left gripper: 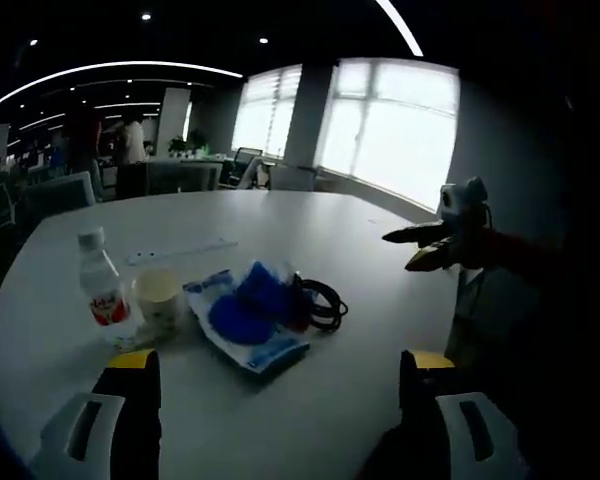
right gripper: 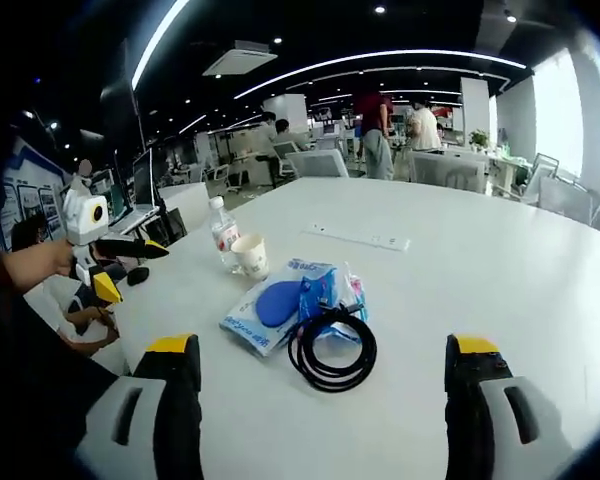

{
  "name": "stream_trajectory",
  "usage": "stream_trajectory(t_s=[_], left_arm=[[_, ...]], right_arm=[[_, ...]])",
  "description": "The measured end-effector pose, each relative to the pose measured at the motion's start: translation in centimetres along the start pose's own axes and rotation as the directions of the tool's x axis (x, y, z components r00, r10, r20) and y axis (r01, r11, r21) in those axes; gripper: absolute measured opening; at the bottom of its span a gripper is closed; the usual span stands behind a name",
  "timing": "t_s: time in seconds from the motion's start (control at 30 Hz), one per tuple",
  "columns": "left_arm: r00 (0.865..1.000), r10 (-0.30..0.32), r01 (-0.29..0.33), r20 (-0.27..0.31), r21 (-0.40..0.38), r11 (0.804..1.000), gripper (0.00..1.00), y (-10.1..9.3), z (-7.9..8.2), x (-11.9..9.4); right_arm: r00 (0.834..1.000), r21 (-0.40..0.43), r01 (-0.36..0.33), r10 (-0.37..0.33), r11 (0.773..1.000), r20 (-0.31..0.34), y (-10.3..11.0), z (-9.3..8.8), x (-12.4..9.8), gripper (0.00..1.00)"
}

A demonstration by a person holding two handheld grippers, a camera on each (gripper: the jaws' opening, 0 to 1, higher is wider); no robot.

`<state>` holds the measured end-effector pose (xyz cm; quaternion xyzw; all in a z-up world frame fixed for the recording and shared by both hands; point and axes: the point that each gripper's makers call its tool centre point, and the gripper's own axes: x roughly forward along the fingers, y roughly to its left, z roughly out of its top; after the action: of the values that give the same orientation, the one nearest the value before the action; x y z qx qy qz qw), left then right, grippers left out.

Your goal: Arrange the tabletop items into an orderly group along one side of the table until the central work area is clear of visible clutter.

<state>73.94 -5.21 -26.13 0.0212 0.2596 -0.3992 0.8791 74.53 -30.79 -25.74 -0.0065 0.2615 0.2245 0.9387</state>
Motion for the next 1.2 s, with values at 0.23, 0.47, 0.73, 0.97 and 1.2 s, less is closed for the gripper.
stream_trajectory(t_s=[0.23, 0.47, 0.73, 0.97, 1.2], left_arm=[[1.0, -0.004, 0.004, 0.004, 0.005, 1.0, 0.98, -0.7, 0.3, 0.3], [1.0, -0.001, 0.001, 0.0, 0.012, 1.0, 0.98, -0.9, 0.3, 0.4], [1.0, 0.018, -0.018, 0.006, 0.033, 0.999, 0.98, -0.3, 1.2, 0.5], [1.0, 0.019, -0.019, 0.005, 0.036, 0.999, 0.97, 0.0, 0.8, 0.6], [1.0, 0.027, -0.027, -0.006, 0.043, 0.999, 0.95, 0.1, 0.1, 0.6]], right_arm=[[1.0, -0.003, -0.004, 0.004, 1.0, 0.002, -0.1, 0.0, -0.1, 0.99], [1.0, 0.001, -0.004, 0.004, 1.0, 0.012, 0.0, 0.3, -0.4, 0.98], [1.0, -0.004, -0.012, 0.012, 1.0, 0.025, 0.6, 1.2, -0.4, 0.95], [1.0, -0.014, -0.024, 0.024, 1.0, 0.005, 1.4, 1.5, 0.7, 0.89], [0.998, -0.08, -0.041, 0.036, 0.996, -0.056, 1.9, 0.3, 2.5, 0.81]])
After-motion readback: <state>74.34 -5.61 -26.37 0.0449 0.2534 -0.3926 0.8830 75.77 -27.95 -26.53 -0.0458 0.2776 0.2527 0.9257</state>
